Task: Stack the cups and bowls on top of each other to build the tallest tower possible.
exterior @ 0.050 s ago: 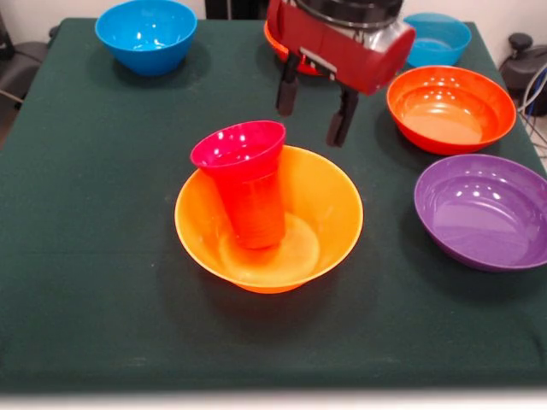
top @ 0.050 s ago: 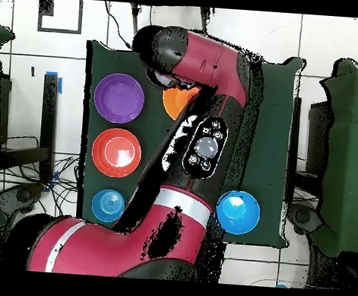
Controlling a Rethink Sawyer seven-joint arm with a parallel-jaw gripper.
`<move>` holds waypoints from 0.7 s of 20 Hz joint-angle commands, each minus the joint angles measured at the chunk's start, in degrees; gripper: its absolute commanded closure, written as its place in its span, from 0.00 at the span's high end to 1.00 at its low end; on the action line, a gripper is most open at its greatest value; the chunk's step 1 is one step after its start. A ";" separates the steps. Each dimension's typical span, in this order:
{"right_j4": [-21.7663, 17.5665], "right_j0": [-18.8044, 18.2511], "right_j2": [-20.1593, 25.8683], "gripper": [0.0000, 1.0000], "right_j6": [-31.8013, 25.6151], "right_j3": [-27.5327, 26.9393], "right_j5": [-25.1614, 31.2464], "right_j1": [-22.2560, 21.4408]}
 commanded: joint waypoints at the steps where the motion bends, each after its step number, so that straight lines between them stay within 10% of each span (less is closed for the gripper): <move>1: -0.35 -2.60 7.50 1.00 3.19 2.29 4.30 1.87; 14: -1.08 -3.31 6.94 1.00 5.48 -4.57 -2.85 9.98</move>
